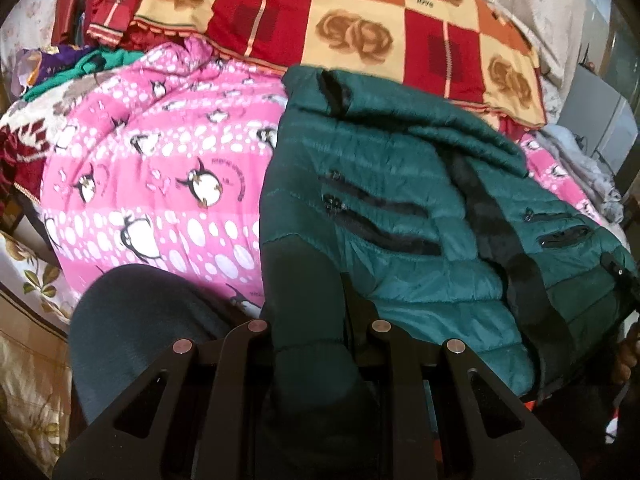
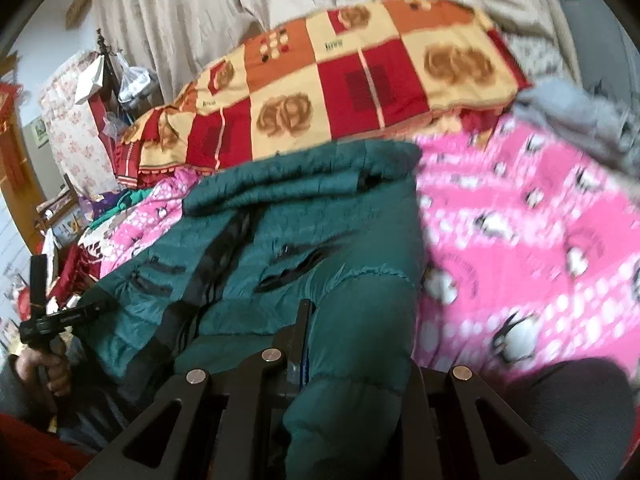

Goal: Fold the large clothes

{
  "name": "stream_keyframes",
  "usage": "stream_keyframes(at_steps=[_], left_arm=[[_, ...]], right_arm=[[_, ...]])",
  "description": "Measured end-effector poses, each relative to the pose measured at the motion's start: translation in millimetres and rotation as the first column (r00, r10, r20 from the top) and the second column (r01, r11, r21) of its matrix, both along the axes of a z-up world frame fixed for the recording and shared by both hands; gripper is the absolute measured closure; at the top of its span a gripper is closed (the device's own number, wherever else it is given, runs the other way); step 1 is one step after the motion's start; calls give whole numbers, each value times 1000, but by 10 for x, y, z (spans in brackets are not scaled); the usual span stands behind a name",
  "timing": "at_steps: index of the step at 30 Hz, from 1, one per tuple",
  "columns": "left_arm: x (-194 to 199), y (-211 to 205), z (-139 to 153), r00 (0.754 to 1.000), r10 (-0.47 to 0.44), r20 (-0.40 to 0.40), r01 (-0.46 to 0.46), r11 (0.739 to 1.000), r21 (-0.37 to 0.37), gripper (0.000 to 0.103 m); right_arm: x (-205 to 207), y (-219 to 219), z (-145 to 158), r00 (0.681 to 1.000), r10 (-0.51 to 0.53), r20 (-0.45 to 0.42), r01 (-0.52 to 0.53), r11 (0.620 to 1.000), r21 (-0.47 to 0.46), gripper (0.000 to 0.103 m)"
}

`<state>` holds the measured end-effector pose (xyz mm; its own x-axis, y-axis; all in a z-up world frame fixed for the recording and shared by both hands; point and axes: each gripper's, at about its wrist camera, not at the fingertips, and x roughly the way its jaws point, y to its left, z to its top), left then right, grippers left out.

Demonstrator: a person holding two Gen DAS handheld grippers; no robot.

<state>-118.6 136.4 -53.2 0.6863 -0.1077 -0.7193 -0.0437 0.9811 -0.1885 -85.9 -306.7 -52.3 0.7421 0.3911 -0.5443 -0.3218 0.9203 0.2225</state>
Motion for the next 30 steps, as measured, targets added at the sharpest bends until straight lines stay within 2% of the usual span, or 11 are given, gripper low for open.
stream_keyframes(at_steps=[3, 7, 10, 15, 23, 27, 30], left_arm=[[-20, 26, 175, 999, 4, 37, -4, 1000, -17, 87], [113, 147, 365, 997, 25, 67, -18, 996, -92, 87], [271, 206, 498, 994, 42, 103, -28, 991, -133, 87], [490, 237, 664, 981, 63, 181, -33, 986, -163, 87], [897, 255, 813, 966, 86, 245, -39, 981, -192, 87], [1032, 372, 861, 948, 153, 279, -84, 966, -244, 87], [1116, 438, 875, 936, 193, 293, -115, 958, -263, 87]], right_arm=[[-7, -13, 193, 999, 1, 47, -1, 1000, -7, 90], [133, -48, 341, 997, -6, 78, 3, 999, 34, 90], [233, -40, 396, 996, -20, 87, 15, 998, 58, 90], [399, 22, 462, 992, -30, 119, 24, 999, 47, 90], [784, 113, 612, 990, -33, 138, 27, 999, 46, 90], [984, 102, 700, 984, -64, 169, 56, 997, 55, 90], [1149, 15, 724, 981, -104, 167, 86, 991, 107, 90]])
